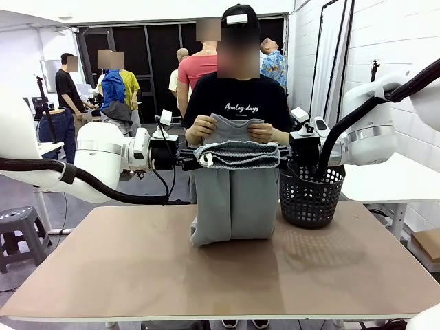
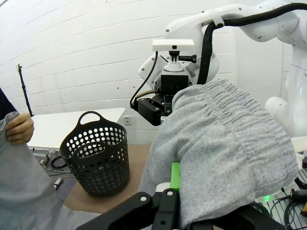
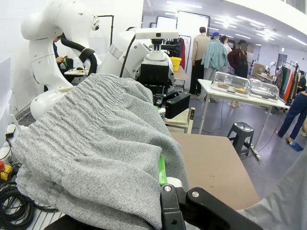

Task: Fold the training pants.
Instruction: Release the ends of the Training pants and then grab the overlapped ends.

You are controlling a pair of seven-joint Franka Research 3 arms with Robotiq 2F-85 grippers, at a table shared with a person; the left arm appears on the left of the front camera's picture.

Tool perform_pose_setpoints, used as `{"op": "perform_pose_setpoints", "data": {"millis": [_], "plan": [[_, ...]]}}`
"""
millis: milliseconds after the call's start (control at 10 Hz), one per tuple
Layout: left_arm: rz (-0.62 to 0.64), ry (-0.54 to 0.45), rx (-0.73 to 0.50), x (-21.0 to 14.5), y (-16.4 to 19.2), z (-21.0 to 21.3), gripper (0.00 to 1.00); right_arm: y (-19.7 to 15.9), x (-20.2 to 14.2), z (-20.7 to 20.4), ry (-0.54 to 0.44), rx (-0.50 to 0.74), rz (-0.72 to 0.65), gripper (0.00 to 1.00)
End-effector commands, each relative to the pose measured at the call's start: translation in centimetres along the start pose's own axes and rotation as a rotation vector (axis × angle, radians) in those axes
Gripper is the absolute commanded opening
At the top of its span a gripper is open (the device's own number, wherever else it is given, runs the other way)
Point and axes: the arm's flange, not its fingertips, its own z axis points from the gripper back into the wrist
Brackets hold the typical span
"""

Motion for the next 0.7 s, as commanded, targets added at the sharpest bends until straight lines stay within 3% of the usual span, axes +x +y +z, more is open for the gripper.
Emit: {"op": "perform_pose_setpoints", "data": {"millis": [0, 600], "plan": [[0.005, -0.001, 0.000, 0.44, -0.12, -0.04, 0.00, 0.22, -0.01, -0.01, -0.023, -0.002, 0.005, 0.00], [0.005, -0.001, 0.000, 0.44, -0.12, -0.04, 0.00, 0.22, -0.01, -0.01, -0.023, -0.002, 0.005, 0.00]]}}
